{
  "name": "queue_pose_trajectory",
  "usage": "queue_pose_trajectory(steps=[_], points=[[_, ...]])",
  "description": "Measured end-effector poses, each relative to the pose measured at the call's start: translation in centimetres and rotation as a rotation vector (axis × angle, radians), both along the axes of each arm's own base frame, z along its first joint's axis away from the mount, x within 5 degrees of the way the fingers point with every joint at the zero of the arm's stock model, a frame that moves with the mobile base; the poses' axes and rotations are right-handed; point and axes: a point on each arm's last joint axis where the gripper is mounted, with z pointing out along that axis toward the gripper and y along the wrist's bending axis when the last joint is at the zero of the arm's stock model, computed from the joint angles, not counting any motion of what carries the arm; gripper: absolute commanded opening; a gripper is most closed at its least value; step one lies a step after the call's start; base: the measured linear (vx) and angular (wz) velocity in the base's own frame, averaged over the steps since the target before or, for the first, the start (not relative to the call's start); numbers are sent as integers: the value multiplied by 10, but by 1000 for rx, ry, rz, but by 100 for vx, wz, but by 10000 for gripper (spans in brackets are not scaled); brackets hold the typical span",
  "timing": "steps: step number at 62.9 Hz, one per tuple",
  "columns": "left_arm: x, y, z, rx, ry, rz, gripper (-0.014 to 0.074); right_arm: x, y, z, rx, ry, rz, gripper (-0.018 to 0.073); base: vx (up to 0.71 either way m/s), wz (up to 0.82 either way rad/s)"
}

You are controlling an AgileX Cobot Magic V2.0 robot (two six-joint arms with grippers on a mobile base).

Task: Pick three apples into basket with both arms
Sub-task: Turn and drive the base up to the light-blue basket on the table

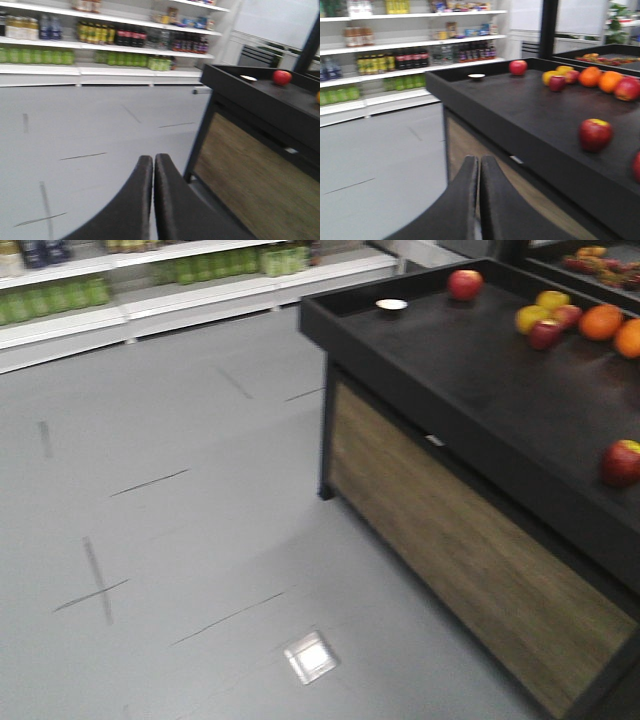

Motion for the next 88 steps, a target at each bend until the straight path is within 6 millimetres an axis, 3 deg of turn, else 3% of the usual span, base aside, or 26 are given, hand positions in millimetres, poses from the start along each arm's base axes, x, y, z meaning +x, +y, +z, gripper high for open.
queue_pose_trajectory(steps=[88], points=[[0,0,0,0,0,0,-6,0,0,0,0,0,0,-1,10,-58]])
